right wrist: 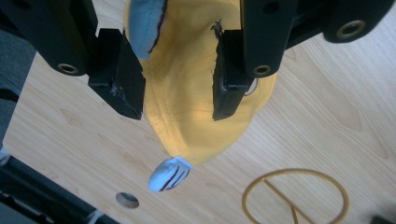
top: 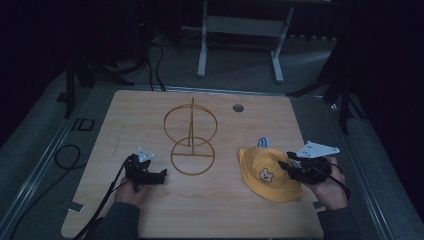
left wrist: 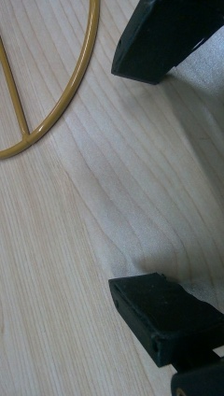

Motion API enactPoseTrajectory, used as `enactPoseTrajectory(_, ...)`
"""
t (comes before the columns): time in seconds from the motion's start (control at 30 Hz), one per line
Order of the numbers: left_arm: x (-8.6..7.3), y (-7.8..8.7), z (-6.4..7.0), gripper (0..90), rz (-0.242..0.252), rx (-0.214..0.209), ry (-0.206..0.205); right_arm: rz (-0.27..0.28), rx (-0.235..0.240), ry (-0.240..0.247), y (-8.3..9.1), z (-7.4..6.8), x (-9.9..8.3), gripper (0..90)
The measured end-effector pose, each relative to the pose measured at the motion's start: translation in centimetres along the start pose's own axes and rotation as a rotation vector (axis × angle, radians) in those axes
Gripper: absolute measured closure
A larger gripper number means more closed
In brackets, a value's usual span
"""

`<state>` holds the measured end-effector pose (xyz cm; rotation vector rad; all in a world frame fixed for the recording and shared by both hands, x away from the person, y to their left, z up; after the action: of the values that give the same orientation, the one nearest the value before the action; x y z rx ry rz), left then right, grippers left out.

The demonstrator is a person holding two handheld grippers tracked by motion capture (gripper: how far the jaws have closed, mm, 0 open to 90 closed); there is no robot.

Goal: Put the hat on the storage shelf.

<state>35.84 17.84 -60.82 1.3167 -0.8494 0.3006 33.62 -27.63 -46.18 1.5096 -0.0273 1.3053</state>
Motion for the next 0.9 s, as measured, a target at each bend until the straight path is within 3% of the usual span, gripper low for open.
enactPoseTrajectory(0.57, 0.0, 0.0, 0.0, 1.9, -0.001, -0.001, 0.000, -0.213, 0.057, 0.007, -2.5, 1.4, 1.2, 51.5)
enactPoseTrajectory(0.9, 0.0, 0.0, 0.0, 1.9, 0.002, 0.000, 0.002, -0.406, 0.133, 0.003, -4.0, 2.1, 1.7, 49.3)
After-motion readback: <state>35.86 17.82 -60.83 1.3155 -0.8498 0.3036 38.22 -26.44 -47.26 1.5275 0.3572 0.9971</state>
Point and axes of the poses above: each handheld gripper's, and its own axes: y roughly backward along the jaws, x roughly out of its top, z roughly to its right, the point moved 6 cm from there along -y, roughly forward along the jaws, and after that the axes turned 1 degree about y, right-handed, at the moved point
